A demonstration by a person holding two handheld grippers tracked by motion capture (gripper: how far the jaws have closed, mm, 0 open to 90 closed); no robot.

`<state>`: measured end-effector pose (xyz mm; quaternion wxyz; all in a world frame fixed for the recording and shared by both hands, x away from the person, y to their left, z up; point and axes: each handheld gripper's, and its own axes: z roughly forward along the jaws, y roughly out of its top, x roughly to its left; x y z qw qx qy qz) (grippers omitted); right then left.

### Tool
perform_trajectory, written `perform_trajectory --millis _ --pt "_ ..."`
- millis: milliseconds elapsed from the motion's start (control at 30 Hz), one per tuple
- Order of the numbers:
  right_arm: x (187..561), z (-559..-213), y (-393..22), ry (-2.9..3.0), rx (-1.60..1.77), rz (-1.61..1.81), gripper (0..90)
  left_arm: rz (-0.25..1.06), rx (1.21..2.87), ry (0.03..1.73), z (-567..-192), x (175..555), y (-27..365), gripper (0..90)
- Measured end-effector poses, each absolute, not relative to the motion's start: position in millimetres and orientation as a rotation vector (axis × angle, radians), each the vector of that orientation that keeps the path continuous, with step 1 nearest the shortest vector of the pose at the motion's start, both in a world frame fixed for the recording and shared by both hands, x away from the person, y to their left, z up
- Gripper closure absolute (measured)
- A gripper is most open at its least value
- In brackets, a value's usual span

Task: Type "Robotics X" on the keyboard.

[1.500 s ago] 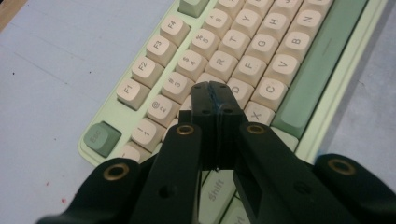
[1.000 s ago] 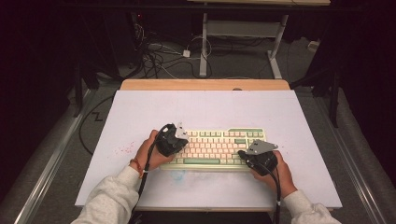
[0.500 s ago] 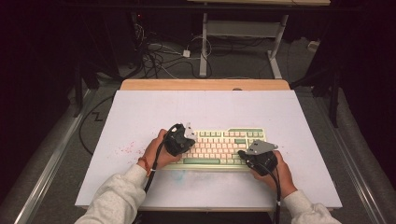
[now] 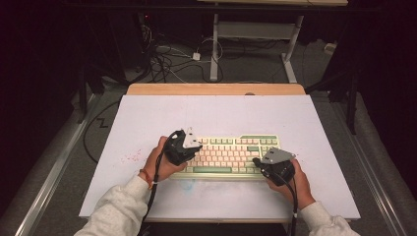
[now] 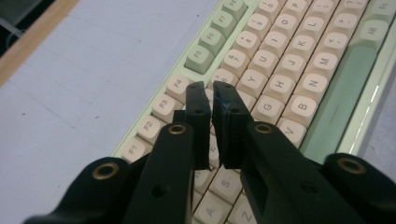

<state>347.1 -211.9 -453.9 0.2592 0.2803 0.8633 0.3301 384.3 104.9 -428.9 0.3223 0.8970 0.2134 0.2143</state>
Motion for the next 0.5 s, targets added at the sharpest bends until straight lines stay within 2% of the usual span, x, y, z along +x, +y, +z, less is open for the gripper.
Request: perform_trajectory --millis 100,133,167,200,267,300,433,467,500 --pt "345.9 -452.0 -213.1 2.336 0.768 0.904 90.0 0.587 2.322 0.562 -427.4 377.5 116.6 76.2" --pt "345.2 -449.5 -214.0 2.331 0.761 0.913 90.0 0.582 2.322 0.551 -427.2 376.0 120.6 70.4" --pt "345.2 -449.5 -214.0 2.331 0.761 0.913 90.0 0.591 2.314 0.547 -427.3 373.9 124.5 70.4" --pt "344.2 -446.8 -215.0 2.324 0.756 0.924 90.0 0.606 2.304 0.554 -427.8 371.8 128.1 63.9" --pt "343.3 -445.0 -215.4 2.326 0.759 0.934 90.0 0.612 2.295 0.551 -429.6 367.7 135.0 57.2" --pt "343.3 -445.0 -215.4 2.326 0.759 0.934 90.0 0.636 2.292 0.558 -431.0 365.0 137.8 57.2" --pt "342.8 -442.2 -215.7 2.318 0.759 0.948 90.0 0.685 2.269 0.568 -436.2 354.6 148.3 40.6" --pt "342.5 -440.9 -215.8 2.317 0.755 0.952 90.0 0.698 2.260 0.571 -437.6 352.1 150.9 33.4" --pt "342.5 -440.9 -215.8 2.317 0.755 0.952 90.0 0.686 2.250 0.568 -438.9 350.0 153.9 33.4"
